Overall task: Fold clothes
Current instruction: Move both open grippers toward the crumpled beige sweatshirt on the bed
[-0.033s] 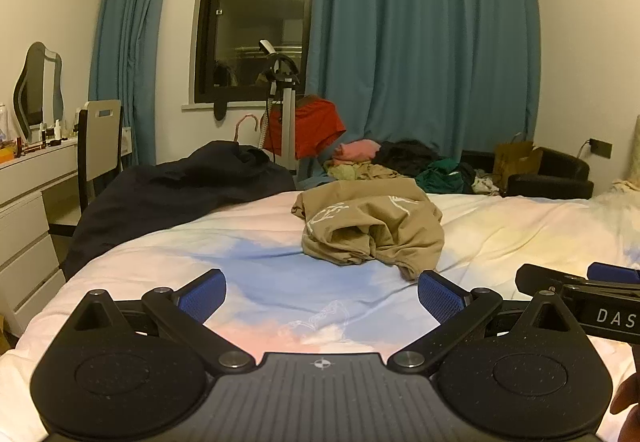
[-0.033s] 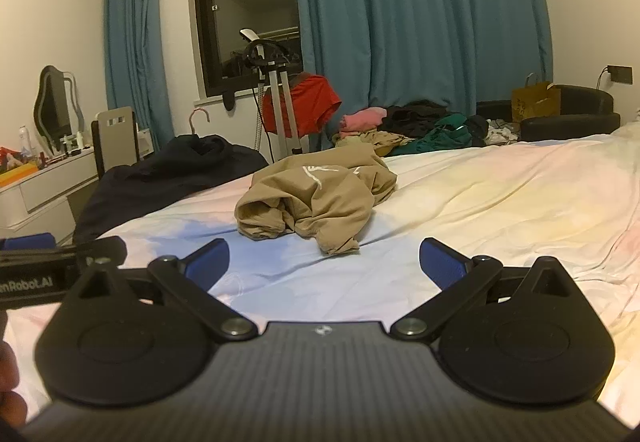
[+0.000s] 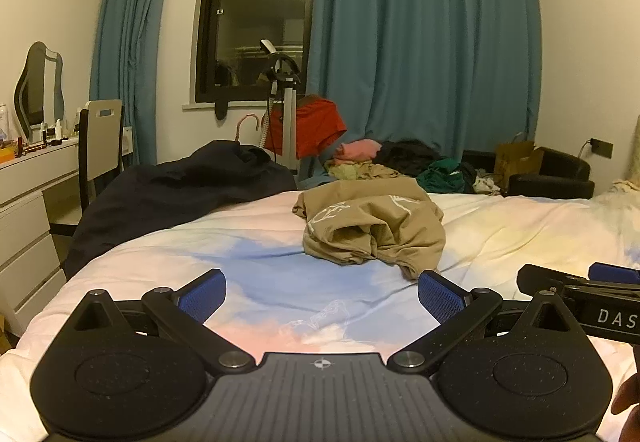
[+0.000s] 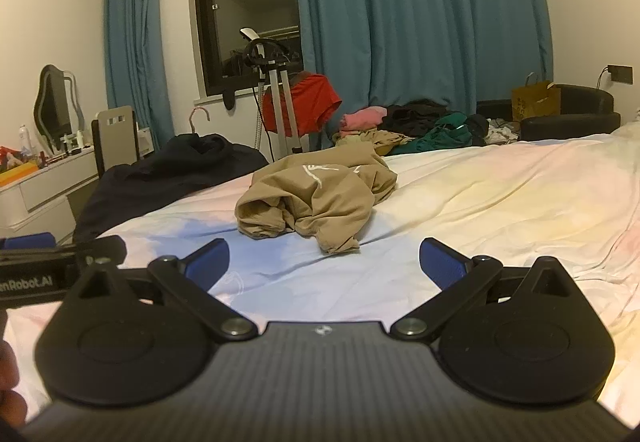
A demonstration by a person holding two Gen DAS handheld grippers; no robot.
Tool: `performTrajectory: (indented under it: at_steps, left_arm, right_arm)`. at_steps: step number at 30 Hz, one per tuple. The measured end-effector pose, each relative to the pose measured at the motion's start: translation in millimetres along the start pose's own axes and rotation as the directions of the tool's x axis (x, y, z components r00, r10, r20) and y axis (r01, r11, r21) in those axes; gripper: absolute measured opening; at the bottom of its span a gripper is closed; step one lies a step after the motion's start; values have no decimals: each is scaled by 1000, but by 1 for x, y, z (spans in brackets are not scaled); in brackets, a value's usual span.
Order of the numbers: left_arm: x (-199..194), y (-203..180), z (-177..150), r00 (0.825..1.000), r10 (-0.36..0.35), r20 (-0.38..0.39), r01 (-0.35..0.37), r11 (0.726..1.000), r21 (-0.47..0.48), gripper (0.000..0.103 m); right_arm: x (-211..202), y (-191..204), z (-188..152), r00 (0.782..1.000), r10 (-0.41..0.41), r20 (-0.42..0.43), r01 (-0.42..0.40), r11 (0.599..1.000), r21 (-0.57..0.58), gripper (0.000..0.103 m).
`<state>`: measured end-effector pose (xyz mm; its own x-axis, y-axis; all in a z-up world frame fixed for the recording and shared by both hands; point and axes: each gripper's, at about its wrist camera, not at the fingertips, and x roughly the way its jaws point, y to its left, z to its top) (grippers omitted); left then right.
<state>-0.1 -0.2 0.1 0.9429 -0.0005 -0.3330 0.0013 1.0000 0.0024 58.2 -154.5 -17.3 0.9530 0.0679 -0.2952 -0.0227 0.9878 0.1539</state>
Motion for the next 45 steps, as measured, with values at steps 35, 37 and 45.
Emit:
performTrajectory:
  at_steps: [35, 37, 45]
  left_arm:
    - [5, 4, -6, 999, -32, -19, 32, 999, 5, 103]
    - [5, 4, -6, 999, -38, -19, 38, 999, -1, 103]
    - [5, 4, -8, 1000, -24, -16, 24, 1000, 6, 103]
  right_arm:
    - [-4, -4, 2, 1000, 4, 25, -4, 1000, 19, 103]
    - [-5, -6, 5, 999, 25, 45, -27, 999, 38, 103]
    - [-12, -8, 8, 991, 56, 122, -63, 996, 57, 103]
